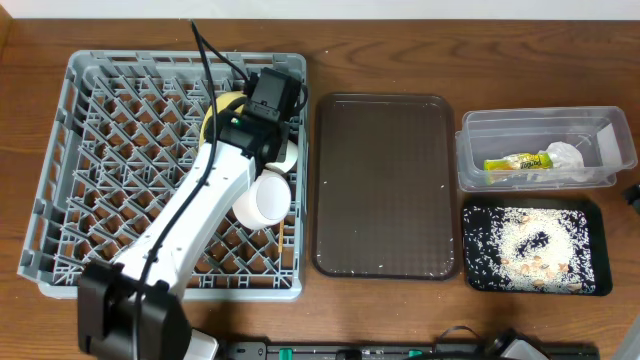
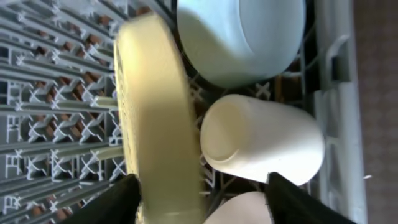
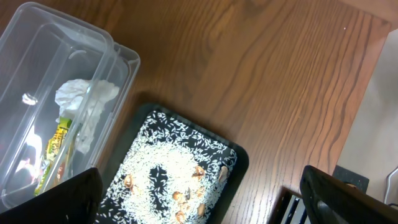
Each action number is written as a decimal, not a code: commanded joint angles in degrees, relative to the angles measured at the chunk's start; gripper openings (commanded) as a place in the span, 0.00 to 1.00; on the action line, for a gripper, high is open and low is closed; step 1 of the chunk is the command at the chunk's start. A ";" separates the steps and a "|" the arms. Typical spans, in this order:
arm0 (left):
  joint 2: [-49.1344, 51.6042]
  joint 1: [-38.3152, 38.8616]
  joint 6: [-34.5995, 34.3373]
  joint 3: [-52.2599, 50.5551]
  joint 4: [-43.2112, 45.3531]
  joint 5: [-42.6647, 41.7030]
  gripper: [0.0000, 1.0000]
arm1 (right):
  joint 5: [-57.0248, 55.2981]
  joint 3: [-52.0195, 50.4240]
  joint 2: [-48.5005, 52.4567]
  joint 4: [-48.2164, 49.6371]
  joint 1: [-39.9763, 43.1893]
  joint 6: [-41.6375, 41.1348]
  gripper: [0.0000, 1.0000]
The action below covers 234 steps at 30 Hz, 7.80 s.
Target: Sort waste into correct bins and load items into the dishwasher rack
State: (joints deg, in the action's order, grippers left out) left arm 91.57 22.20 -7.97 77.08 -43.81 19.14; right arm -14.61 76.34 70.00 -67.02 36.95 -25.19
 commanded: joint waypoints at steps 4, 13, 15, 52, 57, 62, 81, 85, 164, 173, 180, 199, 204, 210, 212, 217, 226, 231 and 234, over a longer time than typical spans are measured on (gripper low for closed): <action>-11.04 -0.39 -1.79 3.02 1.44 -0.44 0.75 | -0.33 0.22 -0.24 -0.07 0.63 -0.02 0.99; -22.60 -1.51 -13.81 2.99 -1.29 -7.58 0.81 | -0.33 0.22 -0.24 -0.07 0.63 -0.02 0.99; -23.76 -1.51 -14.12 2.99 -2.08 -9.22 0.82 | -0.33 0.22 -0.24 -0.07 0.63 -0.02 0.99; -24.37 -10.03 -20.85 2.97 -9.53 -9.09 0.90 | -0.13 0.22 0.15 -0.07 -0.46 -0.02 0.99; -24.37 -10.03 -20.83 2.97 -9.55 -9.09 0.90 | -0.15 0.22 -0.61 -0.09 -6.29 -0.02 0.99; -24.37 -10.03 -20.83 2.97 -9.53 -9.09 0.90 | -0.13 0.20 -4.39 -0.04 -19.34 -0.02 0.99; -24.37 -10.03 -20.83 2.97 -9.55 -9.09 0.91 | -3.15 -4.92 -37.81 0.22 -42.71 0.66 0.99; -24.37 -10.03 -20.83 2.99 -9.53 -9.09 0.91 | -7.06 -13.77 -47.43 4.98 -42.71 0.61 0.99; -24.37 -10.03 -20.85 2.97 -9.53 -9.09 0.92 | 12.55 -76.04 -69.72 62.95 -43.01 29.97 0.99; -24.37 -10.03 -20.83 2.97 -9.55 -9.09 0.92 | 12.55 -76.04 -69.72 62.95 -40.30 29.97 0.99; -25.33 -10.01 -20.83 2.97 -9.55 -9.09 0.92 | 12.55 -76.04 -69.72 62.95 -40.00 29.97 0.99; -48.48 -10.03 -20.83 -3.15 -9.97 -9.09 0.92 | 12.55 -76.04 -69.72 62.95 -40.00 29.97 0.99; -58.03 -10.03 -20.79 -7.17 -10.08 -9.09 0.92 | 12.55 -76.04 -69.72 62.95 -40.00 29.97 0.99; -70.18 -10.16 -19.34 -13.38 -13.38 -9.09 0.92 | 12.55 -76.04 -69.70 62.95 -40.00 29.97 0.99; -74.12 -10.58 -19.34 -16.41 -13.33 -9.09 0.92 | 12.55 -76.04 -69.70 62.95 -40.00 29.97 0.99; -81.77 -12.63 -19.32 -25.62 -12.52 -8.98 0.92 | 12.55 -76.04 -69.72 62.95 -40.00 29.97 0.99; -91.23 -21.68 -19.37 -43.08 10.03 -8.41 0.92 | 12.55 -76.04 -69.70 62.95 -40.00 29.97 0.99; -91.45 -25.55 -19.34 -51.95 31.43 -13.14 0.92 | 12.55 -76.04 -69.70 62.95 -40.00 29.97 0.99; -91.45 -25.83 -19.34 -57.11 42.53 -14.25 0.92 | 12.55 -76.04 -69.70 62.95 -40.00 29.97 0.99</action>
State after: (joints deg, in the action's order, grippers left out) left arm 0.58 -3.25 -28.23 23.24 -5.50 7.44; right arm -2.24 0.36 0.69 -3.86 -3.55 4.05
